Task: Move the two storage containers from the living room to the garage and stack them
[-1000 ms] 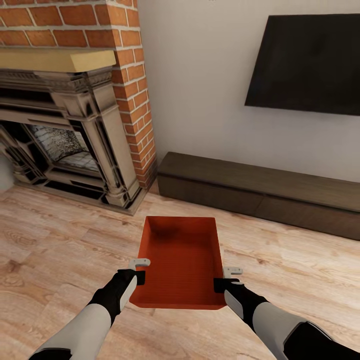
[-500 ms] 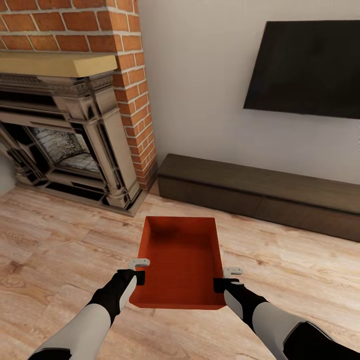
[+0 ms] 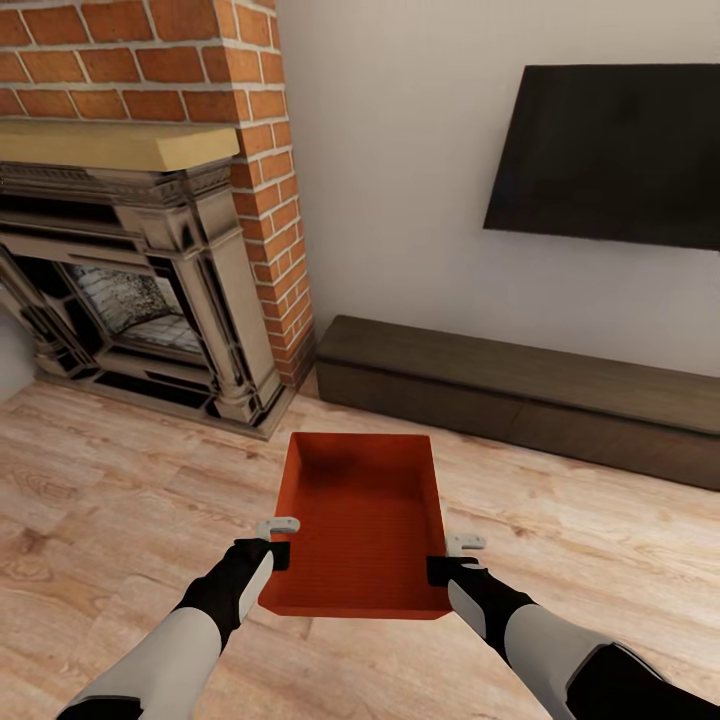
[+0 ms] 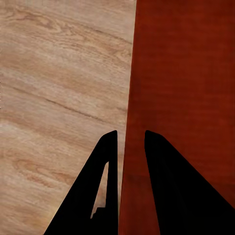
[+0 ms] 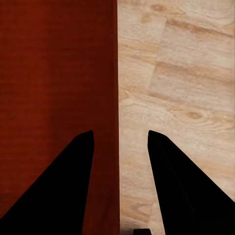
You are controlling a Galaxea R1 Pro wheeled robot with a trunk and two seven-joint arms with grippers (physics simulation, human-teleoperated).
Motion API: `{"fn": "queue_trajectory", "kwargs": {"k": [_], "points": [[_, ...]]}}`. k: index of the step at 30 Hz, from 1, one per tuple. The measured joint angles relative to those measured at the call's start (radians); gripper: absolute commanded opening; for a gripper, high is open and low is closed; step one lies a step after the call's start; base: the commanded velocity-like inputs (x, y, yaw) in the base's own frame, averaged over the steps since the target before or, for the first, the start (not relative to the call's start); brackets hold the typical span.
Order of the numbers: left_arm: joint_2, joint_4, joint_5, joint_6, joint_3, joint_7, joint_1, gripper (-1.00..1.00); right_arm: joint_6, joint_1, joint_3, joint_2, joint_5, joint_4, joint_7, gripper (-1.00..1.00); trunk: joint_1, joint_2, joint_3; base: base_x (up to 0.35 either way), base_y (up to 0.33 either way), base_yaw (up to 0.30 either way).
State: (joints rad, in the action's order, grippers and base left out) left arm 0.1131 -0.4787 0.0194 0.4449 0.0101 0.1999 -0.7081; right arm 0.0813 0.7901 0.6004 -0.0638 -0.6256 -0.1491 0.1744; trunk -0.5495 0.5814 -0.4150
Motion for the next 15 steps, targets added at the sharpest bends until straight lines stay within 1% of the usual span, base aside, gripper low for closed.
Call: {"fn": "queue_trajectory", "kwargs": {"k": [15], "points": [[0.000, 0.000, 0.000, 0.000, 0.000, 0.000, 0.000, -1.00, 0.001, 0.001, 0.000, 0.000, 0.000, 0.000, 0.000, -1.00, 0.058, -0.105, 0.070, 0.000, 0.000, 0.000]]}}
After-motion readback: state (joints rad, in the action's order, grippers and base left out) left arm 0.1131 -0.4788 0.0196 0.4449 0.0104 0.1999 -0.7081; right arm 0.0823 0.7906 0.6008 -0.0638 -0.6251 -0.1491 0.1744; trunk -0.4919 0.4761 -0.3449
